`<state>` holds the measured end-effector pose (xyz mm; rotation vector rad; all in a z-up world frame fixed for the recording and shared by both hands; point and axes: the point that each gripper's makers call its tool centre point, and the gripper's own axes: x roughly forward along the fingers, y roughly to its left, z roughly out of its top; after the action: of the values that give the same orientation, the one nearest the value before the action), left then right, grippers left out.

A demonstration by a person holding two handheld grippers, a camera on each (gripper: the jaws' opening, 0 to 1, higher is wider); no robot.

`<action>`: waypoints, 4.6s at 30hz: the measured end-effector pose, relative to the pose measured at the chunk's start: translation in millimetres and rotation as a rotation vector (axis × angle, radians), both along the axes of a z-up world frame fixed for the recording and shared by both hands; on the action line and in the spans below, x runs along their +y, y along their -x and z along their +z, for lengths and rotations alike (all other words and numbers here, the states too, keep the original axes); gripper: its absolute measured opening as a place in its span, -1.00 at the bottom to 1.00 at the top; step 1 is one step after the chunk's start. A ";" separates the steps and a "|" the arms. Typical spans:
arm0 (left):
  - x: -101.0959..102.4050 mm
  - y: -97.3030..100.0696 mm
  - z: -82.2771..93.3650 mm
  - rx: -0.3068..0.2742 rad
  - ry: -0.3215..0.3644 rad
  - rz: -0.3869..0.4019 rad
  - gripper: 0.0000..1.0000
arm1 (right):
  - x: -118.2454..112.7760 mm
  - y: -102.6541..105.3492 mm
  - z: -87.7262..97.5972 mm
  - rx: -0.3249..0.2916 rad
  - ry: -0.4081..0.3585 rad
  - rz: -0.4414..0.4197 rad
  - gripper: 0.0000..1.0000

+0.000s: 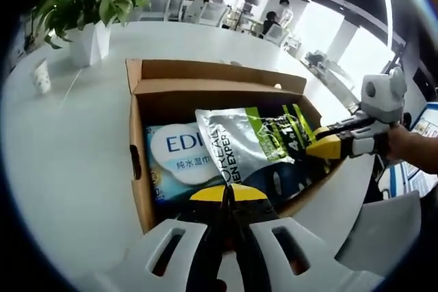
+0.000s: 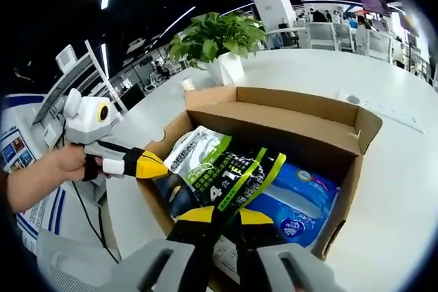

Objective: Operate the shoe box by opening the lid, removing the specified soft item, and placing it in the target area until the item is outside and the box remains undamaged.

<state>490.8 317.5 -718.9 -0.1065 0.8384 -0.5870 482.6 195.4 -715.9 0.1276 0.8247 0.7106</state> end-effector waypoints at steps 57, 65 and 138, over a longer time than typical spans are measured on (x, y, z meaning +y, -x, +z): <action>-70.0 5.4 39.2 -0.036 0.051 -0.072 -1.00 | -70.7 4.5 39.4 -0.062 0.005 -0.047 -1.00; -85.0 7.1 41.8 -0.037 0.064 -0.088 -1.00 | -85.8 6.7 39.8 -0.060 0.012 -0.066 -1.00; -229.6 25.4 49.7 0.008 0.130 -0.256 -0.99 | -225.5 17.2 29.2 -0.027 0.133 -0.216 -1.00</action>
<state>465.4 87.9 -669.2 -0.1211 0.8276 -0.8824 465.3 -30.1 -686.7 0.0856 0.8163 0.4523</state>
